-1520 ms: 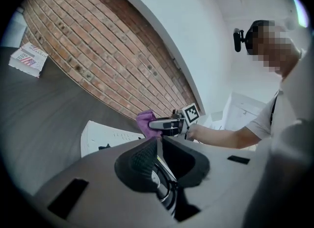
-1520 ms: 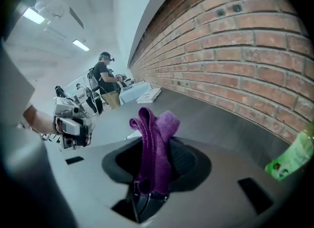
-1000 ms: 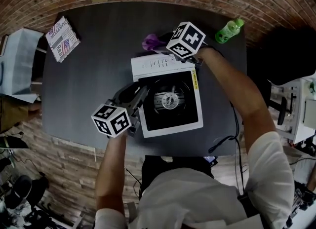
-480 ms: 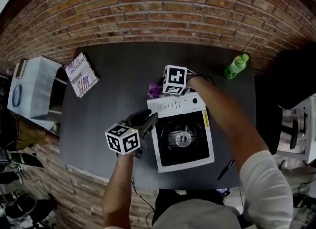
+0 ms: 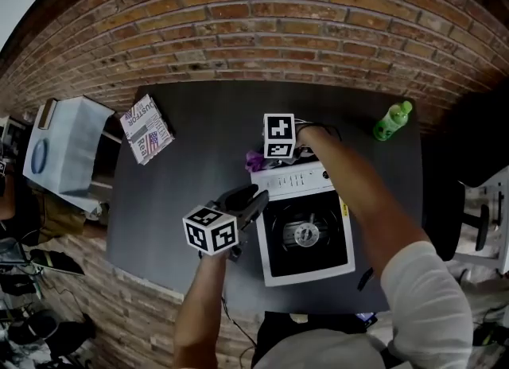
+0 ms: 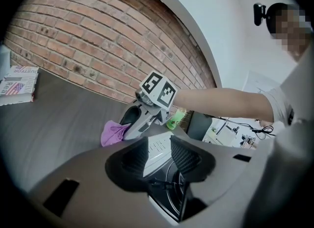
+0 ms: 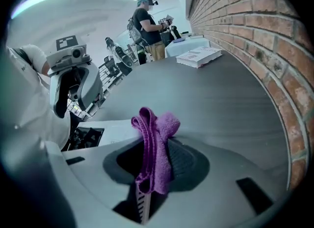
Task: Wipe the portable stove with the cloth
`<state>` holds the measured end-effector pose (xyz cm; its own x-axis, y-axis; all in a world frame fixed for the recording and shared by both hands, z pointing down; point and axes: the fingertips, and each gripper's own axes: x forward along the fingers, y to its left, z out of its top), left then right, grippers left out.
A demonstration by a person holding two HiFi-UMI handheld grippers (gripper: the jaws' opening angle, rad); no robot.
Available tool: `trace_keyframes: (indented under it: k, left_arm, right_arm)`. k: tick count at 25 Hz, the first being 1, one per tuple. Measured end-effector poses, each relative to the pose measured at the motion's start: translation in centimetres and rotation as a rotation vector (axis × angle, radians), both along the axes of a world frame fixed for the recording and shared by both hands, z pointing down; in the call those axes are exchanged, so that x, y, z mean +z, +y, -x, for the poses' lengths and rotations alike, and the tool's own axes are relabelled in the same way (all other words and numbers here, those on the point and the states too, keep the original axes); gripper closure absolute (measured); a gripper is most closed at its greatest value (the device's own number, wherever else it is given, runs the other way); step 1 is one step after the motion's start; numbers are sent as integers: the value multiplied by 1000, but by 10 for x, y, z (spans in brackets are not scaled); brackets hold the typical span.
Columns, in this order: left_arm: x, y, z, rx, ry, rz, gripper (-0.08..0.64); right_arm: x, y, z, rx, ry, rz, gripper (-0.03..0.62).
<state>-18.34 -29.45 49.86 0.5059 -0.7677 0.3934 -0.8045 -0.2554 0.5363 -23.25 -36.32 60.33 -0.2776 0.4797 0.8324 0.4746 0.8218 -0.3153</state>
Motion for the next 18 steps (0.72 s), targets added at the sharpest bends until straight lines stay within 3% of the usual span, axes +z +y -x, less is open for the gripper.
trace_keyframes:
  k: [8,18]
  left_arm:
    - [-8,-6,-2,31,-8,-11,411]
    - [-7,-4,-5,43,-5,-8,411]
  right_arm:
    - [-2,4,-3,-160,104,3,470]
    - [-5,1,-22,-265,164,-28,476]
